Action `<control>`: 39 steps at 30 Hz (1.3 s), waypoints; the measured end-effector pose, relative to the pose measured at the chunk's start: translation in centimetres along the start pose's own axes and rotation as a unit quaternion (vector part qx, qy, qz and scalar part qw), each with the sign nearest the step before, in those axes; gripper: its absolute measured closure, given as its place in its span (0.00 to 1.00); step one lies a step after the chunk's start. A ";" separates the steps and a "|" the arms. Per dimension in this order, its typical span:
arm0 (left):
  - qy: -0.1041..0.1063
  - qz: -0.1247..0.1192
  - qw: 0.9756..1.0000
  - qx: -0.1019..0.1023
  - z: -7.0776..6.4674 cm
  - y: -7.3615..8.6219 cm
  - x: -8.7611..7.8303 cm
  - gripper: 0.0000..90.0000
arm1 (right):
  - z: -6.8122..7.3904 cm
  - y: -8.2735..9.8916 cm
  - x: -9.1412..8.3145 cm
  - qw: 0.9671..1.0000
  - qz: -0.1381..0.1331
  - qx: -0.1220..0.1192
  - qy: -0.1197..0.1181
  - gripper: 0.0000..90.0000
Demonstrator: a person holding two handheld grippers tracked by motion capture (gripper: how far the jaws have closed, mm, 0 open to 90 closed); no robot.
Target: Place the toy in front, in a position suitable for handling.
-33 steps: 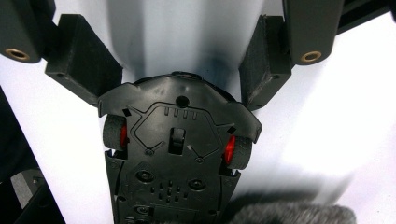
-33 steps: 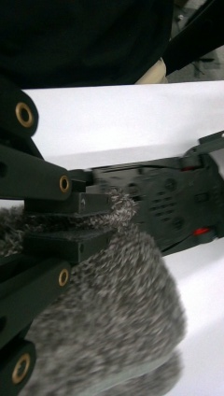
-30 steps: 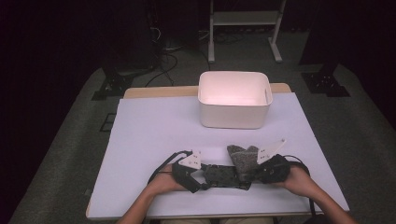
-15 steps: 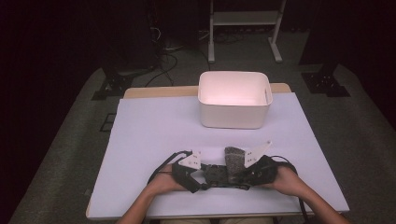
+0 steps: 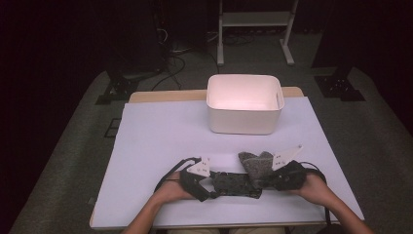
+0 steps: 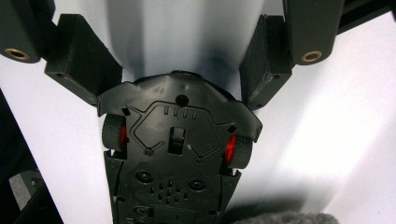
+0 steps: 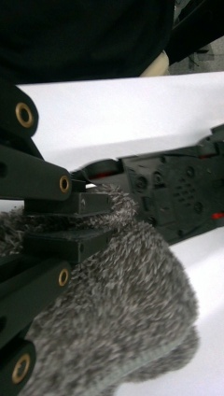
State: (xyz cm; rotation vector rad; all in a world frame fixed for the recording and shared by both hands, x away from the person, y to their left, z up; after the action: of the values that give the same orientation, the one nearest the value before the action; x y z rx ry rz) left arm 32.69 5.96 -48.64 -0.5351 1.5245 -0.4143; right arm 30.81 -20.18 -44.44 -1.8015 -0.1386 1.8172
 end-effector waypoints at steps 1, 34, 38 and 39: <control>0.001 0.000 1.000 0.000 0.0 0.0 0.0 0.33 | -0.2 -0.4 0.1 1.000 0.001 -0.003 0.001 0.91; 0.007 0.002 1.000 -0.002 0.0 -0.1 0.0 0.32 | -1.2 -2.4 0.8 1.000 -0.016 -0.004 -0.013 0.91; 0.004 0.005 1.000 0.003 0.0 -0.1 -0.1 0.32 | -0.8 -5.1 2.3 0.999 -0.007 -0.030 -0.019 0.91; 0.003 0.006 1.000 0.004 0.0 -0.1 -0.1 0.32 | -0.7 -5.6 2.5 0.999 -0.007 -0.034 -0.022 0.91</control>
State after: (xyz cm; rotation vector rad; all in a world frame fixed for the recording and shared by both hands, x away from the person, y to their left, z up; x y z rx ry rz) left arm 32.65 5.92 -48.54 -0.5195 1.5302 -0.4123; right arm 33.43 -14.60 -44.22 -1.8028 -0.2311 1.8638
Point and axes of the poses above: each handheld gripper's, and its own axes: x roughly forward along the jaws, y roughly out of its underside, z roughly to its left, the point moved 4 cm from there along x, roughly forward along the jaws, and after that the axes turned 14 degrees about z, right-handed, at the moved point
